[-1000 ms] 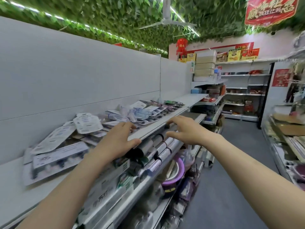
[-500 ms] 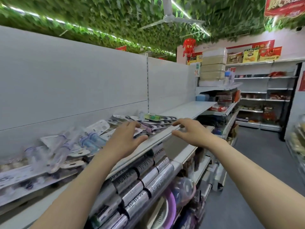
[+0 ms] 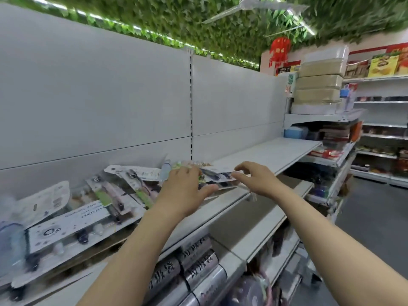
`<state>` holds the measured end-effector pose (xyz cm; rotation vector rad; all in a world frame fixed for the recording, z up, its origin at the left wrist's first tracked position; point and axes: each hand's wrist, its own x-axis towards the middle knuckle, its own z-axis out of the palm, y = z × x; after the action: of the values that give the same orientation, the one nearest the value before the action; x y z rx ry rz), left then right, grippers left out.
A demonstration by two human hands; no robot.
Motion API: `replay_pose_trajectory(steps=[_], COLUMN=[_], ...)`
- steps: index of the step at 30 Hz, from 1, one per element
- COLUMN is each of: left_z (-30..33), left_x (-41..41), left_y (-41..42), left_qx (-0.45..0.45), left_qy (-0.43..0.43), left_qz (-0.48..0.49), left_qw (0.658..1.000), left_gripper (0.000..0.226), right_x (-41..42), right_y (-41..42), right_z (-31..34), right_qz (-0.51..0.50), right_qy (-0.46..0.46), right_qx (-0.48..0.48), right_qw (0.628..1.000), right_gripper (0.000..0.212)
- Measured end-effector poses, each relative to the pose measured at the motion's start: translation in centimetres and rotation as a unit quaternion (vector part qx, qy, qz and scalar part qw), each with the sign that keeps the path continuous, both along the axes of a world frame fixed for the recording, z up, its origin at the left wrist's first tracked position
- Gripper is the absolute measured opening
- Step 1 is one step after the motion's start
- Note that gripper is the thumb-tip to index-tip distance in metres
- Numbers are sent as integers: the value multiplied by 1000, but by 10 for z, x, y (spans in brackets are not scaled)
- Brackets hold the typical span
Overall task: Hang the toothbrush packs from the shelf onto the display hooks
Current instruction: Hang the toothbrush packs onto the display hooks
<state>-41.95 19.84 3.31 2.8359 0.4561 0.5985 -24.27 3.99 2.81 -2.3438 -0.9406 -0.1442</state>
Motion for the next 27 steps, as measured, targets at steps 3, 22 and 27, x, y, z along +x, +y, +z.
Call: replay_pose_trajectory(steps=[3, 22, 27], left_z=[-4, -32, -29], left_x=[28, 79, 82], left_y=[-2, -23, -25], left_qx=[8, -47, -44], left_qy=[17, -95, -117], left_qz=[36, 232, 249], left_qw=[999, 967, 961], left_gripper=[66, 43, 37], right_x=[41, 166, 181], right_y=[8, 50, 60], right_z=[-9, -26, -16], right_qz=[9, 206, 162], right_qy=[43, 319, 467], right_qx=[-5, 159, 227], right_qw=[999, 912, 839], right_gripper=[53, 75, 80])
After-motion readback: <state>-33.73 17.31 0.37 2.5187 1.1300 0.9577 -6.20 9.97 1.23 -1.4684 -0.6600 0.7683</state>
